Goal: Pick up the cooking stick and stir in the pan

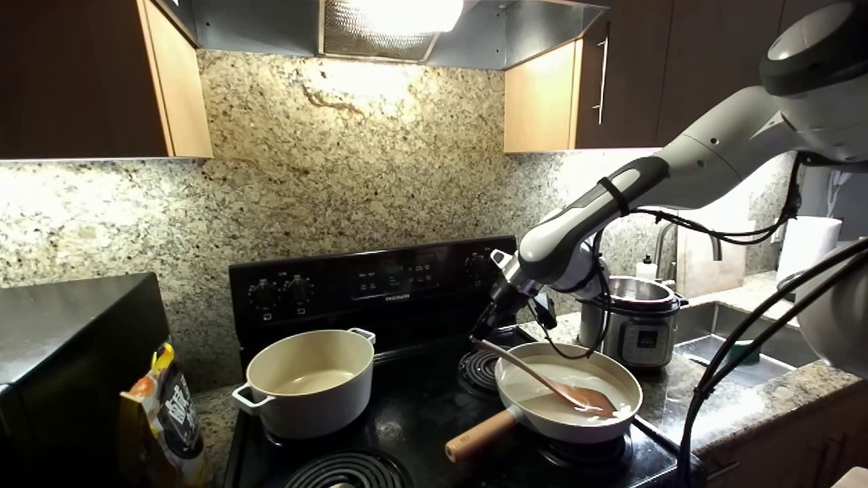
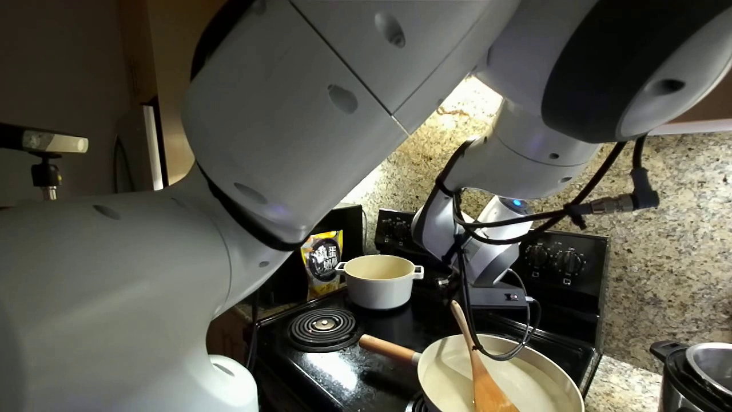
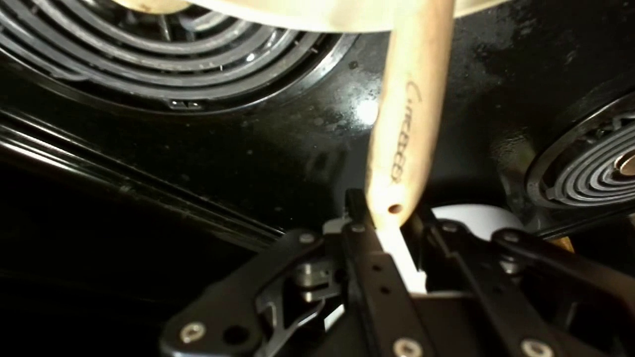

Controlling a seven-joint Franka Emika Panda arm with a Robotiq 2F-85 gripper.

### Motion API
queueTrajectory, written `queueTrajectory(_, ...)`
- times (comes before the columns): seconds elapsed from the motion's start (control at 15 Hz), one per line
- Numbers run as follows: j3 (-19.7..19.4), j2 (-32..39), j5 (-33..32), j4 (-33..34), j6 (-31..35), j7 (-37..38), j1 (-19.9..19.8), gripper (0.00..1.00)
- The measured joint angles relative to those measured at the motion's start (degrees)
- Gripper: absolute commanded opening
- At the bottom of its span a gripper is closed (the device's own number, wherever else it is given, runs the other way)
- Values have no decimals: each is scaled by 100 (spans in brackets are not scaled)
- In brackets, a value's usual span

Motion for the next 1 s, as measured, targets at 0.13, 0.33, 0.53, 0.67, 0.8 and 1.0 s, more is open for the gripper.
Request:
queueTrajectory(0.13,2,-10,0,140,-142,-58,34,10)
queueTrajectory(0.33,2,-41,0,343,-401,-195,183,10)
queueTrajectory(0.53,6,-116,3,691,-739,-275,475,10)
queueTrajectory(0.67,-16,-181,42,969,-943,-309,761,10)
queueTrajectory(0.8,-66,-208,188,1174,-1032,-459,1055,10)
queueTrajectory(1.0,-252,-212,351,1307,-1045,-661,1481,10)
